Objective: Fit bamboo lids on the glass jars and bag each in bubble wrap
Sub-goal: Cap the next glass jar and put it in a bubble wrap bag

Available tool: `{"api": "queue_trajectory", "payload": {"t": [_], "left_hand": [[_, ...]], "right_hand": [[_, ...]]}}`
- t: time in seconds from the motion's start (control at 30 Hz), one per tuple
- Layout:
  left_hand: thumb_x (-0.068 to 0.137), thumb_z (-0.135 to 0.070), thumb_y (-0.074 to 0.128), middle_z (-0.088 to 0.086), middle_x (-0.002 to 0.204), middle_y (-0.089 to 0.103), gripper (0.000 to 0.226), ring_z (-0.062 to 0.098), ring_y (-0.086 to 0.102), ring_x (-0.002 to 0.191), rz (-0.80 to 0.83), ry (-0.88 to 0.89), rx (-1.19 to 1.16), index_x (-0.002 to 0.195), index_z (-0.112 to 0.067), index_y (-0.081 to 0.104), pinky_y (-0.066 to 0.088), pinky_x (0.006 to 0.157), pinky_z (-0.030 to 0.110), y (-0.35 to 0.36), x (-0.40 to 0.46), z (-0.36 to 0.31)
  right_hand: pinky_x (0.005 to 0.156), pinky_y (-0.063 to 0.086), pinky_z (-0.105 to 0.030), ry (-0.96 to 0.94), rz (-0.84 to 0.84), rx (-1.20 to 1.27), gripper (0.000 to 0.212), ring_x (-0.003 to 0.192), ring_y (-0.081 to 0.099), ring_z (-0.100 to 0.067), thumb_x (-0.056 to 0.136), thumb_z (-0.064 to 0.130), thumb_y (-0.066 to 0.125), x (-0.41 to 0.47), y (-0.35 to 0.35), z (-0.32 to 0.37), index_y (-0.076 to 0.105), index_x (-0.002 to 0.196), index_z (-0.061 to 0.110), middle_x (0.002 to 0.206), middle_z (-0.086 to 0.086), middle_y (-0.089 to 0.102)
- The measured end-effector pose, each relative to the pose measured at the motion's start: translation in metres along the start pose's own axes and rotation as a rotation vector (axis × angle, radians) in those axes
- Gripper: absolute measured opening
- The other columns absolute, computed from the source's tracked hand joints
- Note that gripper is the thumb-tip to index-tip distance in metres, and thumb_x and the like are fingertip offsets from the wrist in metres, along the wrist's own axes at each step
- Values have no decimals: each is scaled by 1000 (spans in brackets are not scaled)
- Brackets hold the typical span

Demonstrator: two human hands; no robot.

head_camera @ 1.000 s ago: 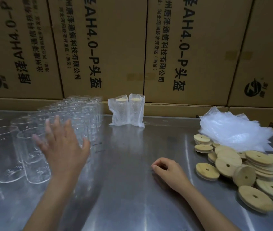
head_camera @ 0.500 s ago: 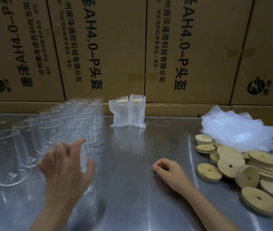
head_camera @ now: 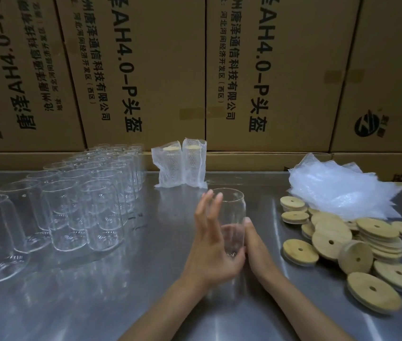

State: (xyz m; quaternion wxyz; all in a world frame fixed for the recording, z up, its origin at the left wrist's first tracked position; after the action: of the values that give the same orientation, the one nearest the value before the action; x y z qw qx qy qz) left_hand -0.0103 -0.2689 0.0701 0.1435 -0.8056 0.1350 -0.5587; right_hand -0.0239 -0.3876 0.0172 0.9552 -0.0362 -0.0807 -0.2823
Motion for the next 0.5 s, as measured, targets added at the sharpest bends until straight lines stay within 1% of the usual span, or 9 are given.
{"api": "queue_trajectory", "payload": {"t": [0.07,0.13,0.17,0.23,0.3,0.33,0.4,0.47,0.5], "left_hand": [[64,-17,80,15,153,13,114,-1,6,145,61,-171,-130,149,-22,5,18,104,-1,15,-6,21],[69,-25,82,-4,150,23,116,-7,19,140,183,-372,-289,144,-39,-6,24,105,3,29,-14,41],[70,-27,84,-10,144,33,112,-10,31,134,242,-448,-334,140,-45,-2,31,104,8,34,-18,51],[71,-27,85,-12,127,49,91,-13,52,111,332,-540,-360,128,-49,18,45,93,14,38,-23,65],[72,-25,84,-19,114,53,74,-19,56,99,362,-557,-351,118,-45,29,45,84,8,37,-25,74],[73,-26,83,-22,110,53,70,-22,54,98,371,-563,-345,116,-44,31,42,81,3,36,-25,77],[74,-29,82,-27,109,51,67,-29,49,97,368,-601,-333,116,-45,32,37,77,-3,33,-27,83],[74,-32,82,-28,114,47,74,-31,46,97,365,-634,-317,124,-43,28,36,78,-4,31,-28,86],[74,-35,81,-25,117,48,80,-28,47,99,373,-649,-309,130,-41,25,36,80,-3,31,-29,86]], "right_hand": [[88,50,-31,15,-37,40,50,86,68,-13,103,40,25,3,-2,-1,71,93,21,90,-1,73],[92,48,-34,23,-46,66,44,90,66,-10,104,38,26,5,-3,-1,68,95,27,95,2,71],[93,48,-34,27,-42,66,42,92,66,-9,104,37,26,6,-2,-1,67,96,29,99,2,71],[99,47,-37,44,-33,62,40,101,65,-13,105,33,27,6,-1,-2,66,104,27,108,-2,69],[105,43,-38,30,-38,-18,37,112,61,-15,105,27,29,4,-1,-4,64,117,22,119,-3,66],[106,42,-35,-10,-54,-135,35,117,58,-14,105,25,32,3,-4,-2,62,122,22,124,0,64],[107,36,-32,-114,-116,-594,34,126,49,-14,101,25,40,-1,-12,5,54,131,22,133,3,58],[114,23,-40,-128,-201,-1057,53,139,30,-21,95,35,47,-7,-22,10,35,144,20,146,1,41],[116,15,-47,-61,-226,-1193,65,143,19,-26,92,42,48,-9,-28,9,24,148,19,152,-1,30]]}}
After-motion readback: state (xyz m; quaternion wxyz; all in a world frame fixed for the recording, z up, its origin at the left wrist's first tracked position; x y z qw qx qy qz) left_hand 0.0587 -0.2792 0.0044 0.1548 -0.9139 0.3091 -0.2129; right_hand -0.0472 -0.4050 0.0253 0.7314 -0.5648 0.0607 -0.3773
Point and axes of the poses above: each hand's wrist, its own x-axis towards the middle knuckle, its own y-axis out of the palm, z = x × y, the point moved 6 cm from there along x, towards the middle knuckle
